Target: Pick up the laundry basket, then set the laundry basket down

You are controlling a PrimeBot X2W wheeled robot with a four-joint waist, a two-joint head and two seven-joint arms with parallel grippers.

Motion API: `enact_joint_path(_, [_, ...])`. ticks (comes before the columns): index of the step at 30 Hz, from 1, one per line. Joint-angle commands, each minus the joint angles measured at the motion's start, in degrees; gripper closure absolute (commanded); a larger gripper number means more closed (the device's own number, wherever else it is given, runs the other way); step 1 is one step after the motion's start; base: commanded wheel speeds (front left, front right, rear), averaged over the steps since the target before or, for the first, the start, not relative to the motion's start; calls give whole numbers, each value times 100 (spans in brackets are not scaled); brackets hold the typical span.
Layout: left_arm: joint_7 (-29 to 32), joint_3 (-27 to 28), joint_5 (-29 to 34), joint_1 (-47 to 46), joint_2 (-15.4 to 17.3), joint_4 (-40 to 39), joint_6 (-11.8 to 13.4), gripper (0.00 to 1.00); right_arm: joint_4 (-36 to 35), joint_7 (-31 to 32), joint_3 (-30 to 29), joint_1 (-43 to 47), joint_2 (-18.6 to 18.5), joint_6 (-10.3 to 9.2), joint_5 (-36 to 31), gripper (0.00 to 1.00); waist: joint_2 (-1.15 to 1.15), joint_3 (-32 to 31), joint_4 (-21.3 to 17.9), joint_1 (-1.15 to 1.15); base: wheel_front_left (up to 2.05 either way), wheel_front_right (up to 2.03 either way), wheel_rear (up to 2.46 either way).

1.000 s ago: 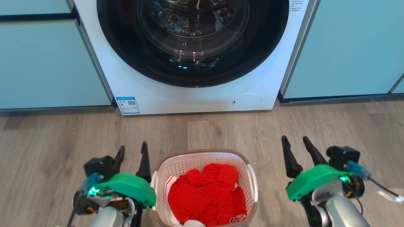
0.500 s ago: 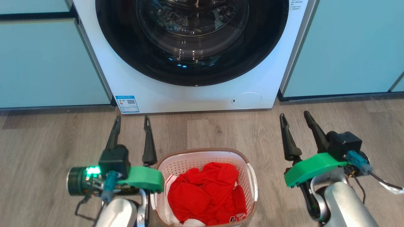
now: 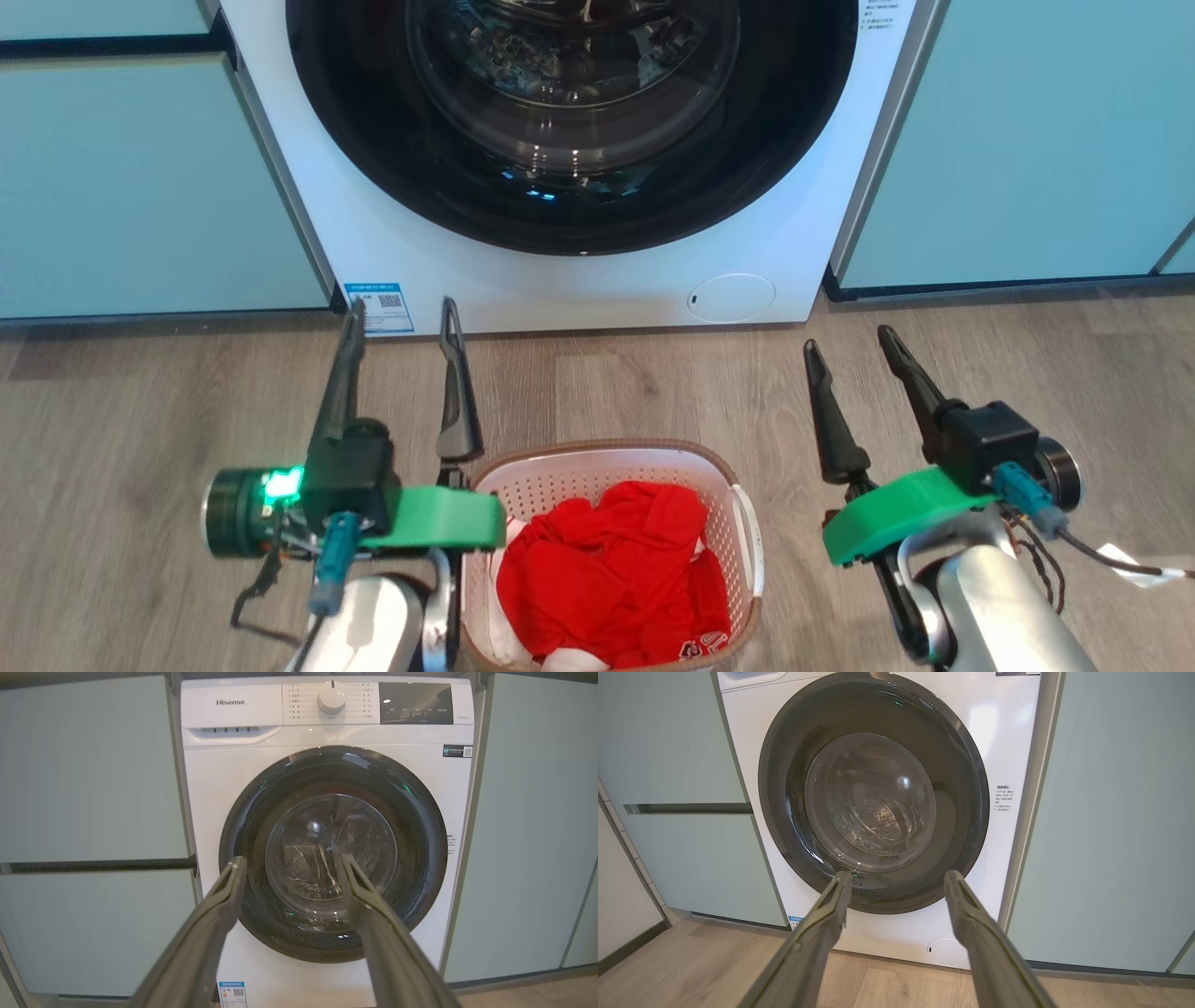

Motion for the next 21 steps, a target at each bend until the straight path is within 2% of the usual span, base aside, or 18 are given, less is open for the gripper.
enact_joint_path(1, [-72, 366, -55, -80, -113, 10, -221, 0, -126, -117, 135, -216, 37, 41, -204, 0, 0, -14, 1, 0, 0, 0, 0])
enact_joint_path(5, [-72, 757, -383, 97, -303, 536, -881, 0, -26, -117, 116, -168, 40, 41, -170, 0, 0, -29, -10, 0, 0, 0, 0])
enact_joint_path(7, [-72, 939, -453, 153, -344, 775, -1078, 0, 12, -117, 124, -150, 42, 41, -156, 0, 0, -31, -18, 0, 0, 0, 0])
enact_joint_path(8, [-72, 939, -453, 153, -344, 775, -1078, 0, 12, -117, 124, -150, 42, 41, -156, 0, 0, -31, -18, 0, 0, 0, 0])
enact_joint_path(9, [-72, 1084, -472, 178, -362, 936, -1218, 0, 46, -117, 114, -135, 43, 41, -140, 0, 0, -31, -25, 0, 0, 0, 0])
enact_joint_path(21, [-72, 1149, -707, 291, -371, 1248, -1422, 0, 557, -117, -217, 18, 56, 41, -105, 0, 0, -21, -35, 0, 0, 0, 0])
